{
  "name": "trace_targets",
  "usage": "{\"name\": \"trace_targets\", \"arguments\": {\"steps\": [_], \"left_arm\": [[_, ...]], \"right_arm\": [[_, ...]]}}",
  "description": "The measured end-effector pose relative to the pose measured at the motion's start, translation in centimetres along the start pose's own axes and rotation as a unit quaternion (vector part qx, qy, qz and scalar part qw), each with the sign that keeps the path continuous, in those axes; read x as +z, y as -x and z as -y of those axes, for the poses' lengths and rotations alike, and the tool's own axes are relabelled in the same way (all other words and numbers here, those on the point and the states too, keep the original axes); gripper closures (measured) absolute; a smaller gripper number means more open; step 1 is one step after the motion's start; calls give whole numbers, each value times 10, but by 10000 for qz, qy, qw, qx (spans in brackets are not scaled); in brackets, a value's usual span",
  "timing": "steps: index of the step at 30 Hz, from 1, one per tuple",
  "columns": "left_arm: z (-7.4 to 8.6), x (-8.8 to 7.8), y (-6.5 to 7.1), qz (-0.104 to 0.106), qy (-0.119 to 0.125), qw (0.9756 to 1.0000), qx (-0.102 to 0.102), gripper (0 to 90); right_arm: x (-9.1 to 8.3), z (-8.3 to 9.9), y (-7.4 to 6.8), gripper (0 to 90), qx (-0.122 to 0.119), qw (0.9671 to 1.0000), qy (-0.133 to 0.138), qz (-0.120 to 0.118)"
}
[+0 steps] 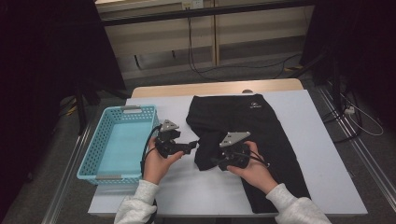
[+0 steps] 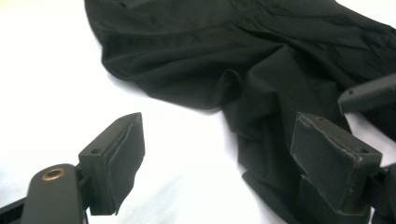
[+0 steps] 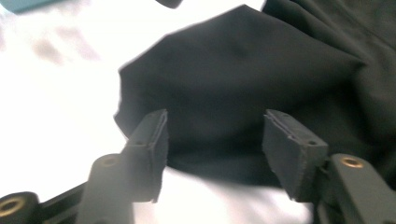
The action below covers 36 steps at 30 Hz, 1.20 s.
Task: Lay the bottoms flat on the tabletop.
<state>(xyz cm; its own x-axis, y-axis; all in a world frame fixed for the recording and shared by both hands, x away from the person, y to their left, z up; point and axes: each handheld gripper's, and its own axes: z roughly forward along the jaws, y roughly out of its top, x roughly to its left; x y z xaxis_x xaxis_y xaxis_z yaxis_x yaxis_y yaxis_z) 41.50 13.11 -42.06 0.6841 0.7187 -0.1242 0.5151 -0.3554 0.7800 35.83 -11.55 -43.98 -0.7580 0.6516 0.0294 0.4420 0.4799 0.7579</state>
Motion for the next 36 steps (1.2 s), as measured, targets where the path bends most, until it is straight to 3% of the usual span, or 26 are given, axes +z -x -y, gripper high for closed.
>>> {"name": "trace_targets", "arguments": {"steps": [3, 6, 8, 10, 13, 16, 21, 28, 36], "left_arm": [[1, 2, -1, -22, -43, 10000, -45, 177], [2, 4, -2, -13, -82, 9999, -69, 177], [2, 4, -2, -14, -54, 9999, -92, 177], [2, 3, -3, -29, -48, 9999, -99, 177], [2, 2, -3, -43, -49, 10000, -74, 178], [2, 2, -4, -56, -45, 9999, -71, 178], [4, 4, -4, -44, -84, 9999, -104, 180], [5, 7, -3, -12, -93, 9999, -135, 184], [7, 14, 2, 104, -170, 9998, -44, 195]], "right_arm": [[10, 1, -4, 503, 48, 9997, -78, -221], [20, 3, -10, 534, -176, 9990, -334, -239], [22, 2, -12, 565, -161, 9992, -273, -245], [22, 2, -11, 734, -135, 9992, -234, -294], [22, 3, -8, 889, -157, 9990, -251, -327], [17, 2, -3, 896, -68, 9991, -193, -376], [-7, 0, 15, 897, 191, 9992, 182, -298], [-37, 10, 46, 897, 638, 9964, 535, 146], [-33, 23, 60, 895, 896, 9943, 369, 454]]}}
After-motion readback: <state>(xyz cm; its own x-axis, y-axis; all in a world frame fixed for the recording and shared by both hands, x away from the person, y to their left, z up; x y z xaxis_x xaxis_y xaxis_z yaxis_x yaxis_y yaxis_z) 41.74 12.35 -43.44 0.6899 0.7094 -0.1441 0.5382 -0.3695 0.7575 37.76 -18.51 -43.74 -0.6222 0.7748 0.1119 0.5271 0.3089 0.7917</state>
